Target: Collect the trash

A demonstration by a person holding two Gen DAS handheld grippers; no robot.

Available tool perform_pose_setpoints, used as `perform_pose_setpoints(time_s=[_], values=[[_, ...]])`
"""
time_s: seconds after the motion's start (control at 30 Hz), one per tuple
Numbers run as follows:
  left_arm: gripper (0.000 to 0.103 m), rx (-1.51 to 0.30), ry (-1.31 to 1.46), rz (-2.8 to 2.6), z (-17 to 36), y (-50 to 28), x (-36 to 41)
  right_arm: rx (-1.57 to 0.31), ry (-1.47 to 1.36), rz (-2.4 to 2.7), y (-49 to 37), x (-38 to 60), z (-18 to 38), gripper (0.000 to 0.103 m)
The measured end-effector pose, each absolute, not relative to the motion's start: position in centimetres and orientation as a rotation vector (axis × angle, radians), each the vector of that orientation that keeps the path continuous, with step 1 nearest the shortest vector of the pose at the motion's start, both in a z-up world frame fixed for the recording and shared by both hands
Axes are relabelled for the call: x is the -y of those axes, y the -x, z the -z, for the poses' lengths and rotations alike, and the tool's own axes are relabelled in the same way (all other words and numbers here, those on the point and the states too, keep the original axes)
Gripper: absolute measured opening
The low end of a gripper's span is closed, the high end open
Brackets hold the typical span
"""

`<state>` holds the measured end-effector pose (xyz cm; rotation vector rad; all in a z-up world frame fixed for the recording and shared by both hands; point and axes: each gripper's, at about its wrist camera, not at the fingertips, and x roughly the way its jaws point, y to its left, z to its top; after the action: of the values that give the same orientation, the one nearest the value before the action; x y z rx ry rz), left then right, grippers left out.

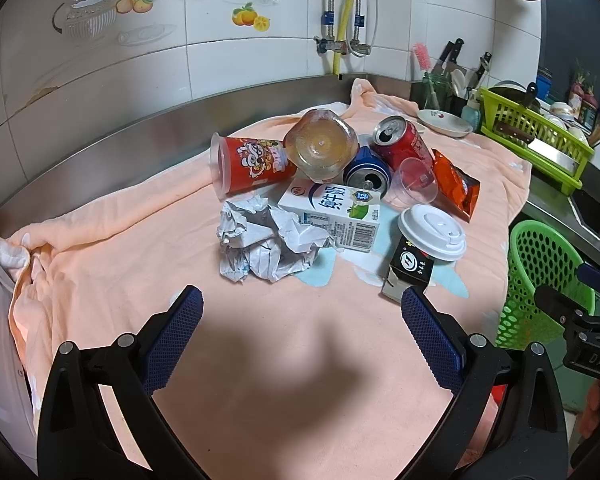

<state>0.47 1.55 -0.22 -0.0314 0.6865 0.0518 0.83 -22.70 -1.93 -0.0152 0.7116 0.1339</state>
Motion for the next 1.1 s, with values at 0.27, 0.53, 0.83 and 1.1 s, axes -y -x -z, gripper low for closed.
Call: perform_pose_setpoints(time_s=[0.27,0.53,0.83,1.1], values=[[0.098,-0.681,0.022,-0.045,0.16,-0.44,-0.99,-0.707,0.01,-0.128,-0.69,22.96,1.85,0.097],[0.098,-0.677,0.021,-0.041,0.1,-0.33,-0.97,-0.706,0.008,-0.127,-0.64,23.03,1.71,0.097],[0.098,-0.676,0.016,-0.04,-0.08,-0.44,-0.89,-0.706,0.009,-0.127,-0.71,22.97,1.73,0.097],[0.098,-0.676,0.004,-0.034,-0.13,-1.01,-1.04,-0.707,0.01,-0.139,-0.95,22.81,1.79,0.097]])
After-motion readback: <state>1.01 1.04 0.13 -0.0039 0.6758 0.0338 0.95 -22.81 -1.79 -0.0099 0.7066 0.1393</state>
